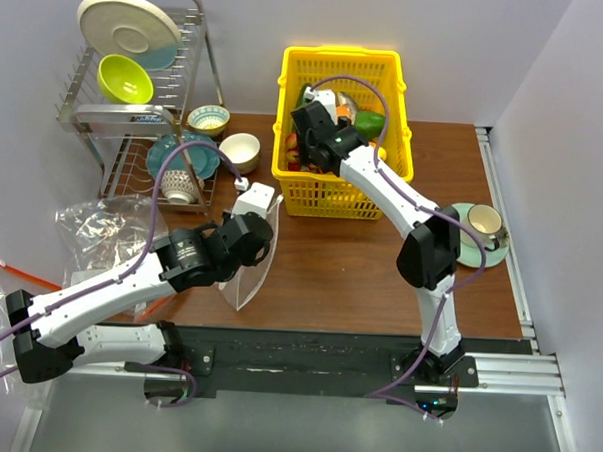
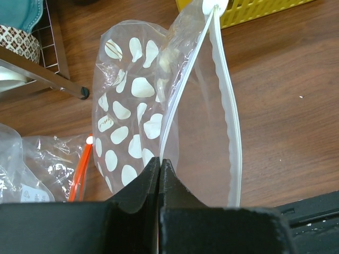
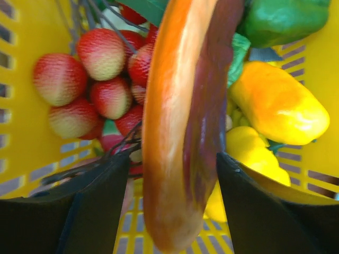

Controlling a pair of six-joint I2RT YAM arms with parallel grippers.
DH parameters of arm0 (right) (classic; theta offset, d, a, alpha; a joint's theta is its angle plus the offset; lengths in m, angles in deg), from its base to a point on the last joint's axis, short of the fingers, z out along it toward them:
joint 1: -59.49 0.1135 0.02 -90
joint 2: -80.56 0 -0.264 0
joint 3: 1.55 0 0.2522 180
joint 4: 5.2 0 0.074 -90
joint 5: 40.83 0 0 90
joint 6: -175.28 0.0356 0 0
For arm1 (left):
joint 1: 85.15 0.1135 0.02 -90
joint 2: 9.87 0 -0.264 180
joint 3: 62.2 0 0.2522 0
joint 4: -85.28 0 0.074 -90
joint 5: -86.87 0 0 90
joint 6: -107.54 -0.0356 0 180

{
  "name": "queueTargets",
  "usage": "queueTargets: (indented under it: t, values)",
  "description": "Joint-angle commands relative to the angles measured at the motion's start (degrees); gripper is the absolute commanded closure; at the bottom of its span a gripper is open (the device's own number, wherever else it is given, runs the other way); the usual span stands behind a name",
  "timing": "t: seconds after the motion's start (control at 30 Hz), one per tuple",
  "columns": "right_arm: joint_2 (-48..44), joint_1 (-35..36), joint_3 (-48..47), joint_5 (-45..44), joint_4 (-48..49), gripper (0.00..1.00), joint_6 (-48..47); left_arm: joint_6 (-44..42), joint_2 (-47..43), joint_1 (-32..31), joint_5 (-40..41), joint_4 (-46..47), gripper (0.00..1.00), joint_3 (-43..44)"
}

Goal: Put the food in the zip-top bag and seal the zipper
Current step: Pick up the fake food from the bin.

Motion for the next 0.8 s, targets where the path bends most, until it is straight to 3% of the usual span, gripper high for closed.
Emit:
queueTargets:
  t: [0.0,0.13,0.17,0.3,0.5,0.77]
  values:
    - [-0.3,0.0,-4.1,-9.2,-3.3,0.43,-1.0,0.2,0.4,0.0,-0.3,0.5,1.00,0.2]
    - [-3.5,0.0,0.1,-12.4,-1.9,0.68,-1.2,1.3,0.4,0.0,-0.8,-0.4,1.00,-0.2]
    - [-4.7,0.0,1.3,-12.5,-0.9,0.80,-1.5,1.4,0.3,-0.1,-1.0,-0.6,1.00,-0.3]
    - [-10.3,0.0,6.6,-9.1,3.1,0.99,-2.2,1.8,-0.8,0.0,-2.0,-0.2,1.00,-1.5]
    - [-20.2,0.0,11.7,-3.2,5.3,1.00,-2.7,2.7,-1.3,0.0,-2.2,0.0,1.00,-1.7]
    - [-36.3,0.0,20.3,18.6,8.8,1.00,-1.3,4.6,0.4,0.0,-2.0,-1.0,1.00,-1.7]
